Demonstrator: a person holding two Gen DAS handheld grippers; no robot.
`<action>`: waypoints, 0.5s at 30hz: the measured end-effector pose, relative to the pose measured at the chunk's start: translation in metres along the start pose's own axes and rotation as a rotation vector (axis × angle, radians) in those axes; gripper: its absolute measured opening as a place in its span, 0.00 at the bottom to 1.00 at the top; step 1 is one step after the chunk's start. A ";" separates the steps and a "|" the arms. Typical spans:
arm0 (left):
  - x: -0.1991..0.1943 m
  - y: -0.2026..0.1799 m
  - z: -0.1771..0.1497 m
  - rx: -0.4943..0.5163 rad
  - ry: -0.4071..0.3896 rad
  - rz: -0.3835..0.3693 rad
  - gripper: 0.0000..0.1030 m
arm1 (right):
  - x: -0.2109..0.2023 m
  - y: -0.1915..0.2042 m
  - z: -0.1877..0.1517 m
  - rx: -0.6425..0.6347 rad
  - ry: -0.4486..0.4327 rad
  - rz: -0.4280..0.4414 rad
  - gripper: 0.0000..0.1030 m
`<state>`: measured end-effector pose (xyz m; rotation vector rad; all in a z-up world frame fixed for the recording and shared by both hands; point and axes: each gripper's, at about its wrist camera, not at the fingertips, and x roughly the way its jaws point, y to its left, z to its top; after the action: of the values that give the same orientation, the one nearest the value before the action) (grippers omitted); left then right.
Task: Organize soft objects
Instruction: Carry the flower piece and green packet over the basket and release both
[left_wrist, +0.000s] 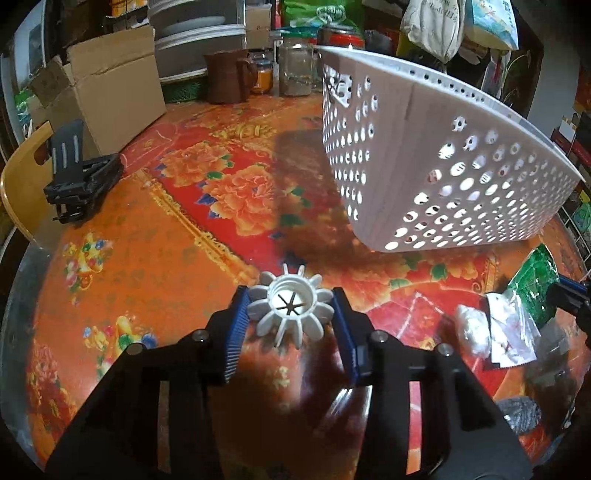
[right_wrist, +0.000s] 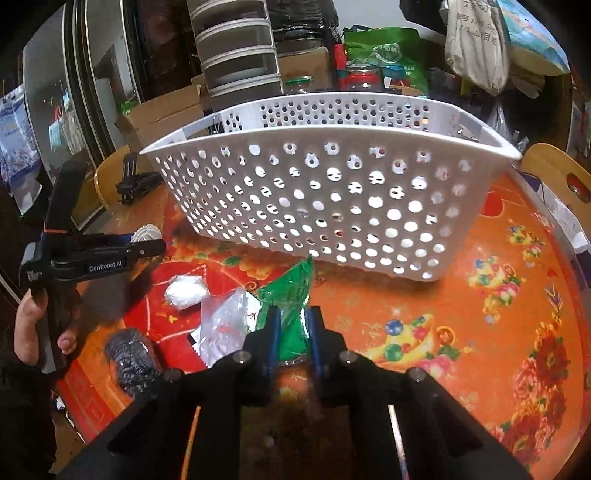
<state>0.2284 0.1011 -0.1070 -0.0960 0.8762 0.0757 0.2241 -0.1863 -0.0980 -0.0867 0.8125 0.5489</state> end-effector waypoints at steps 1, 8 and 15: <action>-0.005 -0.001 -0.002 0.000 -0.009 -0.003 0.40 | -0.004 -0.001 -0.001 0.004 -0.009 0.000 0.11; -0.046 -0.008 -0.007 0.002 -0.079 -0.006 0.40 | -0.031 -0.007 -0.006 0.007 -0.065 -0.010 0.08; -0.096 -0.033 0.005 0.058 -0.149 -0.010 0.40 | -0.067 -0.004 0.002 -0.011 -0.124 -0.022 0.08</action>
<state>0.1746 0.0666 -0.0283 -0.0396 0.7282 0.0471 0.1906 -0.2180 -0.0498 -0.0706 0.6874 0.5328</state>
